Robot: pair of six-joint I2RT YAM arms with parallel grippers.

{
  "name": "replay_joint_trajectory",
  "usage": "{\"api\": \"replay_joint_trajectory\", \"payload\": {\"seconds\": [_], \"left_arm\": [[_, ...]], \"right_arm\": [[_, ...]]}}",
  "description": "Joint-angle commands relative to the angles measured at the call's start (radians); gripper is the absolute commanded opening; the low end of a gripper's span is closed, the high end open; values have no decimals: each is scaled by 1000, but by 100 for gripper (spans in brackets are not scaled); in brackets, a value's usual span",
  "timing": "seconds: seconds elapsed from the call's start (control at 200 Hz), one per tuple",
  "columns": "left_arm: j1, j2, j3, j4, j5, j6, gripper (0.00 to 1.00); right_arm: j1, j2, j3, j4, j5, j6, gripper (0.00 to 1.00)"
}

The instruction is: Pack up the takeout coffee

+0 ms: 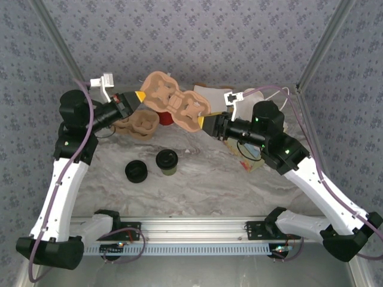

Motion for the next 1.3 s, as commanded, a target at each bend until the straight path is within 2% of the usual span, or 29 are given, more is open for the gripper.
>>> {"api": "replay_joint_trajectory", "payload": {"seconds": [0.0,0.09,0.125,0.175,0.215,0.275,0.33,0.515,0.6,0.655,0.86,0.969,1.134,1.294], "left_arm": [[-35,-17,-4,54,10,-3,0],[-57,-11,11,19,-11,28,1],[-67,-11,20,3,-17,44,10],[-82,-14,35,-27,-36,78,33],[-102,-21,55,-69,-72,118,46],[-143,-37,88,-137,-155,187,58],[-187,-51,109,-168,-226,242,62],[-351,-49,173,-264,-430,397,65],[-388,-33,199,-308,-504,436,65],[-410,-24,200,-296,-513,450,65],[-567,59,237,-282,-613,564,65],[-615,128,263,-280,-651,585,64],[-715,234,331,-314,-763,659,64],[-758,301,365,-307,-803,698,64]], "right_arm": [[-2,-33,6,-8,-14,-27,21],[-6,-57,13,-43,29,-43,5],[-9,-64,21,-66,45,-54,2],[-11,-78,34,-96,65,-72,1],[-11,-87,49,-136,96,-87,0],[-12,-97,79,-203,156,-123,0],[-12,-100,102,-270,209,-145,0],[-11,-100,163,-416,363,-148,0],[-11,-99,179,-453,404,-134,0],[-12,-101,186,-465,416,-125,0],[-10,-96,182,-455,380,-97,0],[-10,-94,178,-448,357,-67,0],[-7,-93,179,-444,344,-35,0],[-7,-95,179,-452,340,-31,0]]}}
